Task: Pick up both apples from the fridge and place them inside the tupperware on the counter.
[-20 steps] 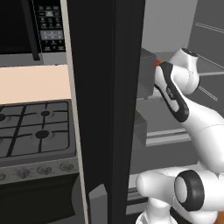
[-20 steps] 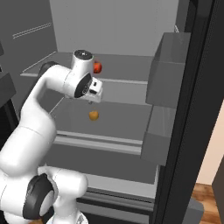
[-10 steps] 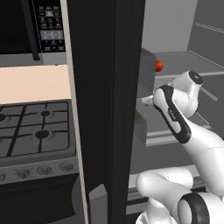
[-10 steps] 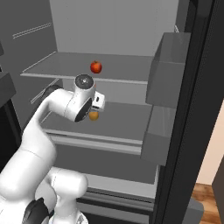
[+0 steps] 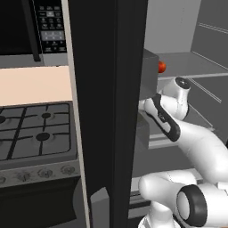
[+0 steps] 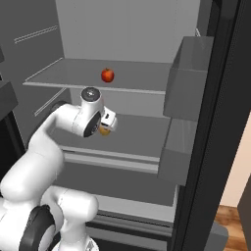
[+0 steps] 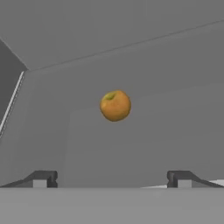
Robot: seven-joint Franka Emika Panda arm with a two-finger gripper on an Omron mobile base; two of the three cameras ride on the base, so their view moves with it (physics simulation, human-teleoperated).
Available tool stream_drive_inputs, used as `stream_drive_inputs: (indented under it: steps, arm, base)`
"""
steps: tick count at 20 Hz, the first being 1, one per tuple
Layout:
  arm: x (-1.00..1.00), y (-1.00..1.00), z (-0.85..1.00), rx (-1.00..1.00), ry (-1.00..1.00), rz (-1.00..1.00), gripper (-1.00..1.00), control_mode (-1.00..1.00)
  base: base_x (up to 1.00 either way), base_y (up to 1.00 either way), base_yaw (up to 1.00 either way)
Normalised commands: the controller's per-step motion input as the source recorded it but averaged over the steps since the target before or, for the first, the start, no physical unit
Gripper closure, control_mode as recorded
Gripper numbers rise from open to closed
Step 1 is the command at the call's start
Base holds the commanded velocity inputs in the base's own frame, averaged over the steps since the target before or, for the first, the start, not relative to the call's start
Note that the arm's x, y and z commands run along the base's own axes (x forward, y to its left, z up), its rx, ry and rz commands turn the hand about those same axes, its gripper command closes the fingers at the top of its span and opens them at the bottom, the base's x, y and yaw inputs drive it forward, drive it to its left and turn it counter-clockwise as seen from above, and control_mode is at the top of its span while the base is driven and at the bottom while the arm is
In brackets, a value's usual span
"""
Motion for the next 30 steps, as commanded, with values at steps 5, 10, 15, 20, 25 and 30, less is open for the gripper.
stream_drive_inputs:
  steps: [5, 10, 15, 20, 25, 30]
  arm:
    - [0.33, -0.01, -0.24, 0.0, 0.0, 0.0, -1.0, -1.0]
    - [0.28, 0.0, -0.37, -0.03, 0.0, 0.0, -1.0, -1.0]
    - [0.19, 0.0, -0.41, -0.1, -0.04, 0.0, -1.0, -1.0]
    - [0.26, 0.0, -0.2, -0.03, 0.0, 0.0, -1.0, -1.0]
    - [0.25, 0.0, -0.2, 0.0, 0.0, 0.0, -1.0, -1.0]
    - [0.25, 0.0, -0.23, 0.0, 0.0, 0.0, -1.0, -1.0]
  base:
    - [0.0, 0.0, 0.0]
    - [0.0, 0.0, 0.0]
    - [0.0, 0.0, 0.0]
    - [0.0, 0.0, 0.0]
    - [0.0, 0.0, 0.0]
    - [0.0, 0.0, 0.0]
